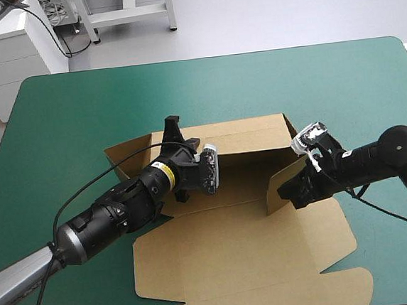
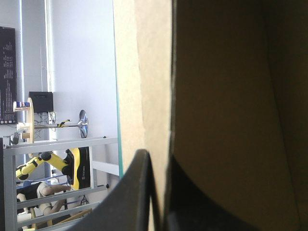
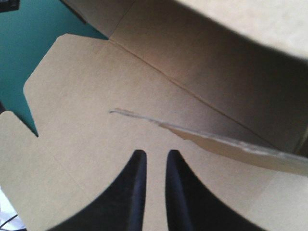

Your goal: Fold the box

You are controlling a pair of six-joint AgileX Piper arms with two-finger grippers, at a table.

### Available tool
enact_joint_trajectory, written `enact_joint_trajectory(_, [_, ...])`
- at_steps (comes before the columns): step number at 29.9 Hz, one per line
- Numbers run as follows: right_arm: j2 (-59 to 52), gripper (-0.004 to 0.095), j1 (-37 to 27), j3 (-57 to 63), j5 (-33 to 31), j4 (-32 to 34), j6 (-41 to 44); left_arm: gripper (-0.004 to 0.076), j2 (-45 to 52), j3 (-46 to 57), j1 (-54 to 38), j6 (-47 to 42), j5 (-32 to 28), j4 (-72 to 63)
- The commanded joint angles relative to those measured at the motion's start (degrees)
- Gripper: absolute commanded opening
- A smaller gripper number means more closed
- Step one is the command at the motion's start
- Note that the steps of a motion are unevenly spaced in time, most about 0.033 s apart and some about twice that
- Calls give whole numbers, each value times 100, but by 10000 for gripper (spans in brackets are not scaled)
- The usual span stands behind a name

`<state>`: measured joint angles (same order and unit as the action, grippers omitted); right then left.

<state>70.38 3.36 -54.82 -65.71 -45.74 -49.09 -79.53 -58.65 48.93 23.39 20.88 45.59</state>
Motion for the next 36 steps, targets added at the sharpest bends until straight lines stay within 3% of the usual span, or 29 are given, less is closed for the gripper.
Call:
enact_joint_trajectory(1, [-112, -16, -29, -170, -286, -358, -98, -8, 39, -8, 60, -9, 142, -274])
enact_joint_trajectory(9, [-146, -15, -29, -752, -586, -588, 121, -8, 39, -8, 60, -34, 142, -274])
enact_joint_trajectory(17, [-252, -15, -29, -2925, -509, -151, 866, -8, 39, -8, 60, -34, 152, -274])
enact_joint_trajectory(21, [-222, -15, -29, -4037, -86, 462, 1245, -8, 39, -8, 60, -34, 163, -274])
enact_joint_trajectory(26, [-102, 12, -29, -4919, 491, 1806, 2123, -8, 39, -8, 60, -34, 163, -274])
enact_joint_trajectory(30, [90, 219, -29, -5178, 501, 2707, 2746, -8, 39, -8, 60, -34, 163, -274])
enact_joint_trajectory(34, [369, 625, -29, -5178, 531, 3219, 3379, -8, 39, -8, 60, -34, 163, -274])
enact_joint_trajectory(36, [566, 757, -29, -5178, 584, 3378, 3633, -8, 39, -8, 60, -34, 163, -274])
